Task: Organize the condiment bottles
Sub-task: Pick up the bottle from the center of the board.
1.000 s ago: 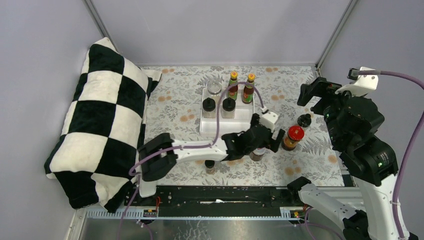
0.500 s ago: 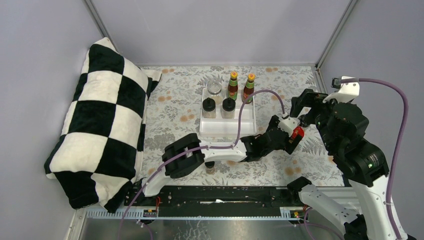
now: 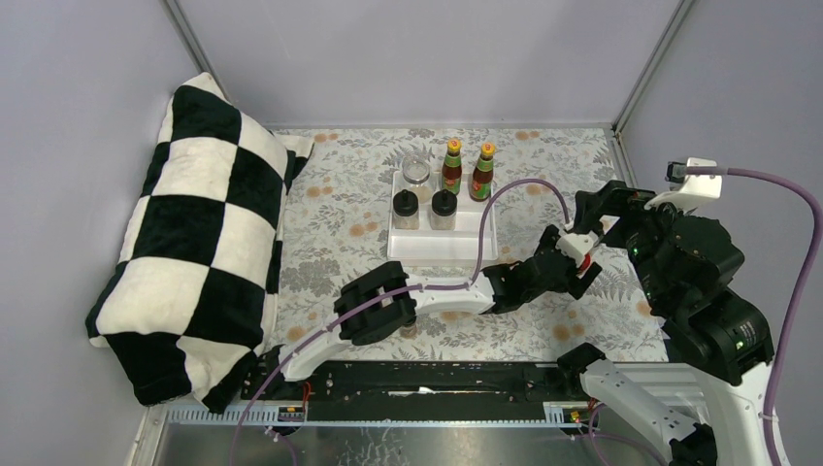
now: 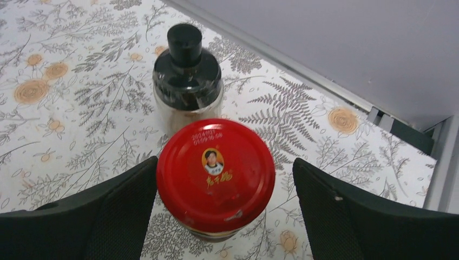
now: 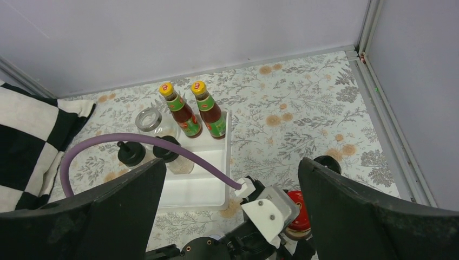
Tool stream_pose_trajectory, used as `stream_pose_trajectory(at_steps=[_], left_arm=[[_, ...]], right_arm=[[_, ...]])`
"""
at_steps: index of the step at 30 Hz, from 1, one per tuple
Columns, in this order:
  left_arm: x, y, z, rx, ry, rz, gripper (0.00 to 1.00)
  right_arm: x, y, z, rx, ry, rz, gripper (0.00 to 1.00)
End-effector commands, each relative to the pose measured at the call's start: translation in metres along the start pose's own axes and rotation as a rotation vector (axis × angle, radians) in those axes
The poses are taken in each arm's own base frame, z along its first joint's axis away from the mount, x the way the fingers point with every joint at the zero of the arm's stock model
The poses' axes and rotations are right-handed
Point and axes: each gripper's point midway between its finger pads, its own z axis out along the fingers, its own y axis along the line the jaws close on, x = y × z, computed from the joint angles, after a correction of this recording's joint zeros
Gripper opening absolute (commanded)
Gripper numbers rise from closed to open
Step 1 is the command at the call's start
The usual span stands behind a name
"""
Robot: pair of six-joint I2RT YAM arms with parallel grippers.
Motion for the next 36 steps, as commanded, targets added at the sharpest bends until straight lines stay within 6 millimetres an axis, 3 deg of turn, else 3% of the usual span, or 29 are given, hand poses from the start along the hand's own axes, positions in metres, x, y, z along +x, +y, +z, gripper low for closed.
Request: stream_pose_trajectory(at_steps=[1,5,18,26,36], left_arm=[[-0.020,-0.005,0.009,0.020,-0.062,-0.002,0.91],[-0.022,-0.007,0.011,0.026,-0.063,-0.004,0.85],[-0.010,-0.007,0.012,0.011,-0.004,-0.012,0.88],[-0.008,-0.009,0.012,0.017,0.016,-0.013,0.71],[-0.013,0.009,-0.015,-0.040,0.043,0.005,0.67]], right_arm=[[-0.004,0.004,-0.005,-0.037,-0.013,-0.001,1.00],[0.003,0.004,-0.003,-0.040,0.002,-0.011,1.00],[0.006,0.002,-0.003,-0.041,-0.006,-0.021,1.00],[0.009,0.002,-0.002,-0.043,-0.005,-0.028,1.00],[0.012,0.009,0.002,-0.070,0.004,-0.030,1.00]])
